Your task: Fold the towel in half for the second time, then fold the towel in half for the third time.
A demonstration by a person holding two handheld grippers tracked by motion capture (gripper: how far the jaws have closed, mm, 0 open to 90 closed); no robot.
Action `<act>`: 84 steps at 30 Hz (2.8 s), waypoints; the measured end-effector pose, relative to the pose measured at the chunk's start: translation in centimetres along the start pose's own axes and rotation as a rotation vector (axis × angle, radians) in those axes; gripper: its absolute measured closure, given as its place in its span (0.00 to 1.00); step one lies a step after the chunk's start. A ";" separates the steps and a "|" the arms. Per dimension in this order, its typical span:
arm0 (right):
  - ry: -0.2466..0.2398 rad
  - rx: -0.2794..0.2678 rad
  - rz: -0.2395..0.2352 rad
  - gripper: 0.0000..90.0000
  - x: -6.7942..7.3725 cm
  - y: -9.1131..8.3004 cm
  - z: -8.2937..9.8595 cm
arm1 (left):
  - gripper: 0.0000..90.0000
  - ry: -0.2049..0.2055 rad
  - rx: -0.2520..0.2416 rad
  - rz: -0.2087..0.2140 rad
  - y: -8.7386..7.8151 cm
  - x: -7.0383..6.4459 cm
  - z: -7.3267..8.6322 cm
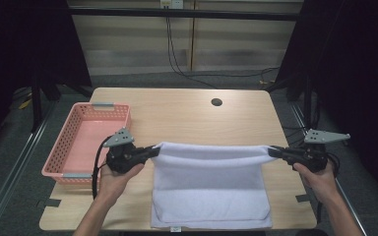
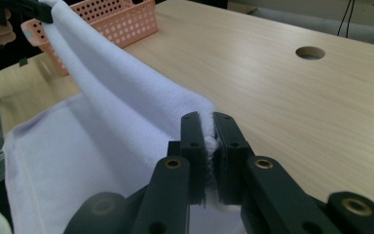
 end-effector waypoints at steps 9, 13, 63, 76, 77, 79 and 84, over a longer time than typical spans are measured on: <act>0.005 0.038 -0.038 0.94 2.4 -0.5 3.5 | 0.95 -0.022 0.043 0.043 -0.5 -0.9 4.0; 0.017 0.059 -0.053 0.94 3.3 -0.5 5.0 | 0.95 -0.033 0.059 0.051 -0.7 -0.7 5.1; 0.058 0.341 0.005 0.52 4.5 8.3 7.6 | 0.62 -0.039 0.301 0.120 6.7 1.4 7.9; 0.072 0.326 0.079 0.78 0.9 8.2 7.3 | 0.71 -0.020 0.287 0.084 9.3 1.6 6.9; 0.066 0.323 0.086 0.78 0.5 8.2 7.2 | 0.71 -0.037 0.274 0.081 9.7 1.7 6.7; 0.073 0.317 0.109 0.77 -0.4 8.2 7.0 | 0.71 -0.042 0.277 0.079 10.6 1.9 6.2; 0.116 0.296 0.129 0.63 -2.0 8.3 6.8 | 0.69 -0.028 0.269 0.054 12.1 1.8 5.2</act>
Point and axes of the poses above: each handheld gripper's, and its own axes: y roughly forward along the jaws, z roughly out of its underside, x roughly to its left, the point moved 2 cm from there along y, roughly forward along the jaws, and after that the axes turned 2 degrees about x, right-handed, at the moved point
